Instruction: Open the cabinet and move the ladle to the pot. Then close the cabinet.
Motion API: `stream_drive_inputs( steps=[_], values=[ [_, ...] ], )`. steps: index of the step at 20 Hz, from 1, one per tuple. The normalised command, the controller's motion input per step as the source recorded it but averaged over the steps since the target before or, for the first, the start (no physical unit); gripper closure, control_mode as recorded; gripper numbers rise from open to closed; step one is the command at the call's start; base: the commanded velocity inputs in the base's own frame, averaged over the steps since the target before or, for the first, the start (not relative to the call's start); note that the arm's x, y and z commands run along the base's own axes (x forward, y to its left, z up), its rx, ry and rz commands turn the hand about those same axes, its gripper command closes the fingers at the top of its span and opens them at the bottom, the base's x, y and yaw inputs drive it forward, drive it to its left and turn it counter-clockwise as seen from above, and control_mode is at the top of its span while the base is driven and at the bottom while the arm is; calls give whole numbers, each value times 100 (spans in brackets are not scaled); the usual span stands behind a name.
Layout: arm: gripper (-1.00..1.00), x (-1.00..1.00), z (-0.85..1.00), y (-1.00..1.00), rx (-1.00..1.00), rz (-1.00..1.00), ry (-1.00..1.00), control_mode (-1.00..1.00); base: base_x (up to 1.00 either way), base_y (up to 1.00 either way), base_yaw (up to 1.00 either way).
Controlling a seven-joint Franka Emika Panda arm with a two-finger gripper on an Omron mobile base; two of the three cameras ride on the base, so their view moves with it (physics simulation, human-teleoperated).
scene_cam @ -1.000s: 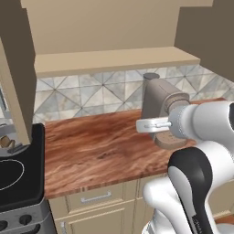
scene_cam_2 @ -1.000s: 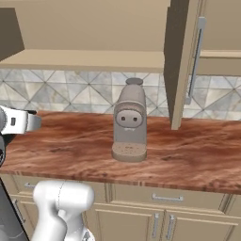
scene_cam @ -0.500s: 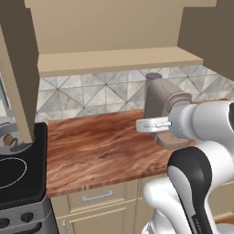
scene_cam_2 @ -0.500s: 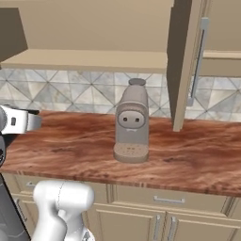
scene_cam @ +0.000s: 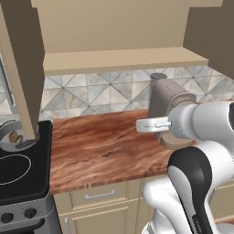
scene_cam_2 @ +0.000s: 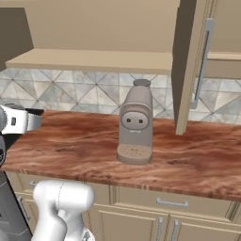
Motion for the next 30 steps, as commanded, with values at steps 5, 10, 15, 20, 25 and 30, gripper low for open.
stream_drive_inputs(
  steps=[5, 10, 15, 20, 25, 30],
  values=[
    [-100, -2, 0, -1, 0, 0, -2, -100, 3, -1, 1],
    [-100, -27, 2, -26, 5, -3, -10, -100, 0, 0, 0],
    [-100, -18, 20, -43, 15, -12, 0, -100, 0, 0, 0],
    [-100, -22, 51, -35, 8, -11, -1, -100, 0, 0, 0],
    [-100, -46, 37, -26, 4, -19, -1, -100, 0, 0, 0],
    [-100, -57, 19, -46, 4, -22, 0, -100, 0, 0, 0]
  ],
)
